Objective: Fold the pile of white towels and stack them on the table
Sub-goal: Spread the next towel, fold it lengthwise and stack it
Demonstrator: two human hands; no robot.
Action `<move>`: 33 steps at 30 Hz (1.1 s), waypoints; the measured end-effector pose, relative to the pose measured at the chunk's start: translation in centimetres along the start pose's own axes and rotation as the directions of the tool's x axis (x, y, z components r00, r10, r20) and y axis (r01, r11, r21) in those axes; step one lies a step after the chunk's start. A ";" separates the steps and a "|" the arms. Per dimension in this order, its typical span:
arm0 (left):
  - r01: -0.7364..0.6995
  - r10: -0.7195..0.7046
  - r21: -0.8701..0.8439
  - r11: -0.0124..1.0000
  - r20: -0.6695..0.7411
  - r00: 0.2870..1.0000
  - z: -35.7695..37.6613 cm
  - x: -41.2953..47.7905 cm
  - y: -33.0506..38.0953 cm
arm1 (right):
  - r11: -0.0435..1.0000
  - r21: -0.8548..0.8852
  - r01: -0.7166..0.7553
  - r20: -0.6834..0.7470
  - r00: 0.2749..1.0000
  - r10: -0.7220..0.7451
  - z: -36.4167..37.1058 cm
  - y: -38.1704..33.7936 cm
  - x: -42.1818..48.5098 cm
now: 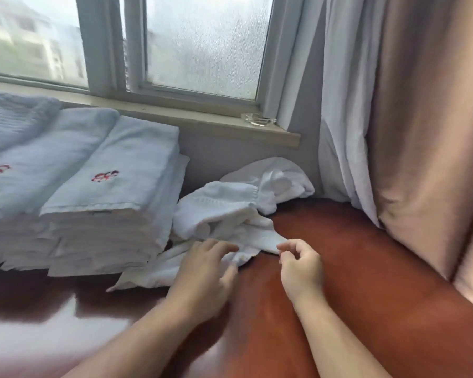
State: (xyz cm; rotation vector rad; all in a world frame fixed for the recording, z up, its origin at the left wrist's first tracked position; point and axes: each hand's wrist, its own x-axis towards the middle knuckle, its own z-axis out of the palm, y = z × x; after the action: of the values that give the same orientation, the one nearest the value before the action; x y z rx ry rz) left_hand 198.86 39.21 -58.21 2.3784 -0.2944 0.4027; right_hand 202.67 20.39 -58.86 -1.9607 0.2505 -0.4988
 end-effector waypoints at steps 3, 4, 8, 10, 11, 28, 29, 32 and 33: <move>-0.018 0.031 0.171 0.985 -0.078 0.996 2.0 2.2 -0.5 | 0.998 -0.053 0.035 -0.032 0.999 -0.037 1.5 0.5 2.0; -0.027 0.050 0.208 0.978 -0.107 0.993 2.3 2.8 -0.6 | 0.996 -0.069 0.049 -0.043 0.998 -0.052 1.8 0.4 2.6; 0.084 -0.037 0.275 0.958 -0.170 0.985 3.1 4.4 -1.4 | 0.994 -0.105 0.029 -0.012 0.999 -0.031 2.4 0.6 4.1; 0.140 -0.102 0.214 0.967 -0.179 0.979 3.4 4.5 -2.0 | 0.996 -0.085 0.033 0.011 0.999 -0.032 2.2 0.6 4.0; 0.154 -0.124 0.167 0.974 -0.177 0.976 3.4 4.5 -2.1 | 0.997 -0.071 0.034 0.013 0.999 -0.033 2.0 0.5 3.9; 0.077 -0.060 0.102 0.992 -0.152 0.987 1.6 5.9 -4.3 | 0.948 -0.135 0.289 0.347 0.909 -0.228 0.8 1.0 3.8; 0.090 -0.077 0.077 0.993 -0.158 0.984 1.6 5.9 -4.3 | 0.967 -0.026 0.252 0.307 0.923 -0.232 0.8 0.9 3.9; 0.101 -0.104 -0.024 0.995 -0.184 0.977 1.5 6.0 -4.0 | 0.945 0.298 0.136 0.286 0.932 -0.224 0.8 0.7 4.0; 0.089 -0.097 -0.052 0.995 -0.179 0.979 1.4 6.0 -3.8 | 0.932 0.346 0.103 0.298 0.930 -0.214 0.9 0.6 4.0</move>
State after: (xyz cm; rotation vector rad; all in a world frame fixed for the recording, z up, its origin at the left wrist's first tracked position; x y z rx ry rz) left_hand 205.86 40.43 -59.31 2.2837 -0.1064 0.5581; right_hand 206.63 19.28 -58.82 -1.7104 -0.2002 -0.2837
